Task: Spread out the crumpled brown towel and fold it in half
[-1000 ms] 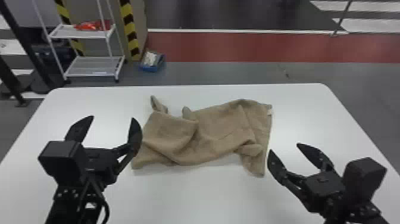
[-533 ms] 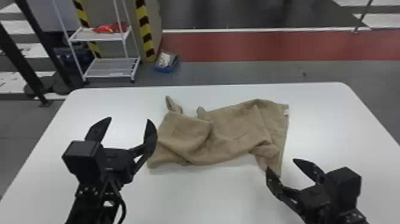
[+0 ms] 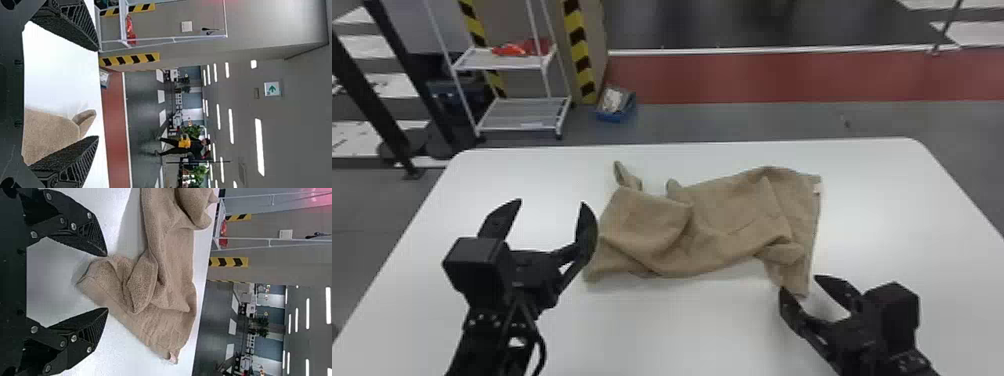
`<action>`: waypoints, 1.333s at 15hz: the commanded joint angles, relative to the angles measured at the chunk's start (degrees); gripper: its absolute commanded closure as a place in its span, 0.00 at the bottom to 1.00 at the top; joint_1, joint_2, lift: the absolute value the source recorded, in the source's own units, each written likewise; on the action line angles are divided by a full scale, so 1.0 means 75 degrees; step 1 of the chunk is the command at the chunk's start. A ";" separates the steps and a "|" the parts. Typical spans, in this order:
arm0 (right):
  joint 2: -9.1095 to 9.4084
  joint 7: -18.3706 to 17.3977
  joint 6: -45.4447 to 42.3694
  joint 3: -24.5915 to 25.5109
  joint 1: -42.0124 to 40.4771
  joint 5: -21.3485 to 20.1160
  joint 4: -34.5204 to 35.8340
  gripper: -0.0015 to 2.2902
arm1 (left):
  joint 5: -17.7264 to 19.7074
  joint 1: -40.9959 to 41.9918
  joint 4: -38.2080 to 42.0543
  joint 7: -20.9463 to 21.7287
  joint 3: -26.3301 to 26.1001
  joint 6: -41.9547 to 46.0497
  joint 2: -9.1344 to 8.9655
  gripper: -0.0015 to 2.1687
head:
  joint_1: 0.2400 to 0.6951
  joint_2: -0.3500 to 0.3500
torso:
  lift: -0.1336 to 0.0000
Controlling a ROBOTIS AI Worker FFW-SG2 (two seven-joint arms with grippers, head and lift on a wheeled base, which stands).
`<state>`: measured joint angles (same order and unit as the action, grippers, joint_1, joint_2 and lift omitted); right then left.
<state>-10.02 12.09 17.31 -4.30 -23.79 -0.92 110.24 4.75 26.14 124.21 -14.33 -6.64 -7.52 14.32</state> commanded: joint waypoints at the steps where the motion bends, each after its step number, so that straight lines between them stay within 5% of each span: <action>1: -0.0012 0.0005 0.0030 -0.0013 0.0019 -0.0007 -0.0014 0.21 | 0.0000 -0.0028 -0.0038 0.0000 -0.0005 0.0000 0.0000 0.04 | 1.00 0.59 | 0.07; 3: -0.0012 0.0028 0.0171 -0.0001 0.0066 -0.0007 -0.0014 0.28 | 0.0000 -0.0052 -0.0061 0.0000 -0.0005 0.0000 -0.0012 0.04 | 1.00 0.59 | 0.07; 9: -0.0012 0.0040 0.0522 -0.0001 0.0136 -0.0077 -0.0003 0.30 | 0.0012 -0.0087 -0.0085 0.0000 0.0007 0.0000 -0.0012 0.04 | 1.00 0.58 | 0.07; 12: -0.0023 0.0110 0.0616 0.0034 0.0043 -0.0077 0.0161 0.53 | 0.0012 -0.0087 -0.0073 0.0000 -0.0017 0.0000 -0.0012 0.04 | 1.00 0.58 | 0.07; 20: -0.0012 0.0122 0.0593 0.1463 -0.0438 0.0521 0.1193 0.53 | -0.0012 0.0054 0.0161 0.0012 -0.0005 -0.0047 0.0000 0.04 | 1.00 0.50 | 0.07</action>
<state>-10.18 13.01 21.66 3.64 -26.86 1.31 118.50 4.66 26.25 124.98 -14.23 -6.76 -7.77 14.32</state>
